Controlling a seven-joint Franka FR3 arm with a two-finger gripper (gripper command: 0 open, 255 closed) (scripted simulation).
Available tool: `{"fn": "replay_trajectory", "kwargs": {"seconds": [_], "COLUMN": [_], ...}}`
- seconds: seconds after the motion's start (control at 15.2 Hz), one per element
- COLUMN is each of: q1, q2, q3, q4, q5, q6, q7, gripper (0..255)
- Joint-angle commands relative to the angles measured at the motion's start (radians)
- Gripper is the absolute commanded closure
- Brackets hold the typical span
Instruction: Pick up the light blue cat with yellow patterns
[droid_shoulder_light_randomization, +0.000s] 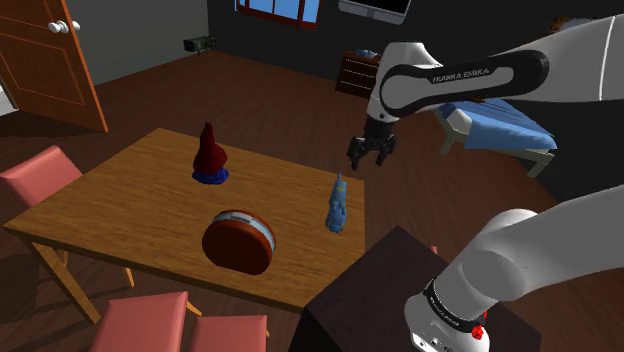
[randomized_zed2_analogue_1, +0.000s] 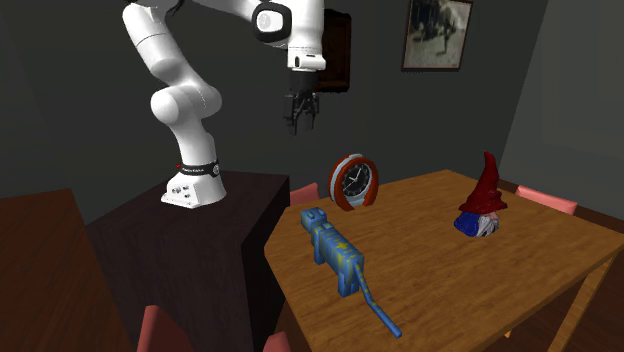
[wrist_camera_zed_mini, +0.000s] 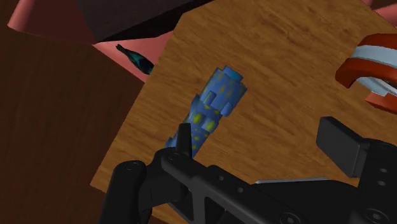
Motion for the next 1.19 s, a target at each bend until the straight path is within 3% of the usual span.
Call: {"fn": "replay_trajectory", "kwargs": {"seconds": [0.0, 0.59, 1.12], "q1": [-0.014, -0.067, -0.111], "q2": [0.076, 0.412, 0.716], "q3": [-0.007, -0.047, -0.08], "q4": [0.011, 0.088, 0.231], "q5": [0.001, 0.024, 0.096], "q6": [0.072, 0.35, 0.526], "q7": [0.029, 0.139, 0.196], "gripper": [0, 0, 0]}}
